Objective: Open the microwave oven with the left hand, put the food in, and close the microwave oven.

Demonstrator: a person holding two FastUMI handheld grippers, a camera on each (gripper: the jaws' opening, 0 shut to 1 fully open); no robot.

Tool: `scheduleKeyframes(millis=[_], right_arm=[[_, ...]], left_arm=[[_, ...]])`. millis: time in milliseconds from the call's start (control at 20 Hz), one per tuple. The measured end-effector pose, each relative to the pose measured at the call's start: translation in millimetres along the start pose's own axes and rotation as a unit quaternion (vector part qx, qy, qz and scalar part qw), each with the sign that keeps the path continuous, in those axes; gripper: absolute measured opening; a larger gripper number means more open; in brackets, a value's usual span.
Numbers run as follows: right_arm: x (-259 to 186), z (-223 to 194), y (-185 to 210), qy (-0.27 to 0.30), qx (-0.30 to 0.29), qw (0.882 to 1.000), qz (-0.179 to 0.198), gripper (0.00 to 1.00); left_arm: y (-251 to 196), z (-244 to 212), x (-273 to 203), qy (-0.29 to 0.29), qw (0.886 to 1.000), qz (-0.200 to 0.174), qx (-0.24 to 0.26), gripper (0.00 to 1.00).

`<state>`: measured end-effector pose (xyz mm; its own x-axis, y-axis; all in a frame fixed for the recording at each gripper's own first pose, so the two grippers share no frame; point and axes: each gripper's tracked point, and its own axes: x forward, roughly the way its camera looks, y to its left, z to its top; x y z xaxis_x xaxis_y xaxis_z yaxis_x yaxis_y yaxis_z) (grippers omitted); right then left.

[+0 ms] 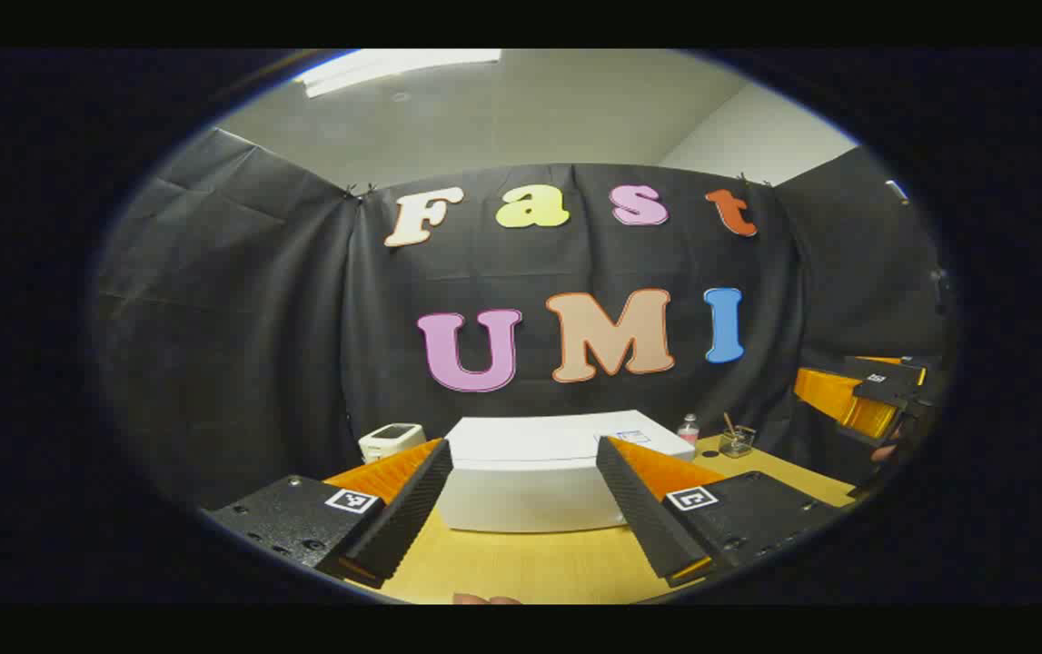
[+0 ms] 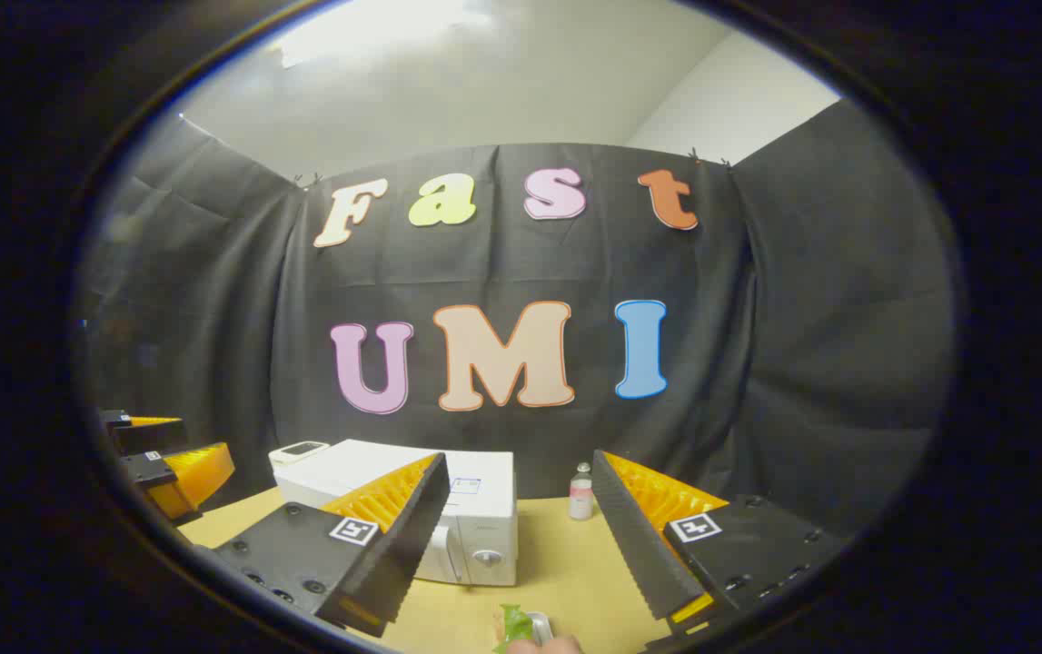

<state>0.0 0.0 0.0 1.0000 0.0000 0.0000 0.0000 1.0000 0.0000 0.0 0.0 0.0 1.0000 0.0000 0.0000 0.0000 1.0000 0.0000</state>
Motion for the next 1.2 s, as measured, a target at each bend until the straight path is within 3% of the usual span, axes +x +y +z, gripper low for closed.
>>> scheduleKeyframes(millis=[600, 1150, 1200], right_arm=[[-8, -5, -11, 0.003, -0.02, 1.0, -0.008, 0.96], [-5, -6, -24, -0.003, -0.013, 1.0, -0.017, 1.0], [-4, -7, -25, -0.003, -0.013, 1.0, -0.018, 0.96]], left_arm=[[-2, -5, -1, 0.008, 1.0, -0.003, -0.005, 0.99], [-15, -12, 3, 0.014, 1.0, -0.008, -0.007, 0.99], [-17, -10, 3, 0.013, 1.0, -0.009, -0.008, 0.99]])
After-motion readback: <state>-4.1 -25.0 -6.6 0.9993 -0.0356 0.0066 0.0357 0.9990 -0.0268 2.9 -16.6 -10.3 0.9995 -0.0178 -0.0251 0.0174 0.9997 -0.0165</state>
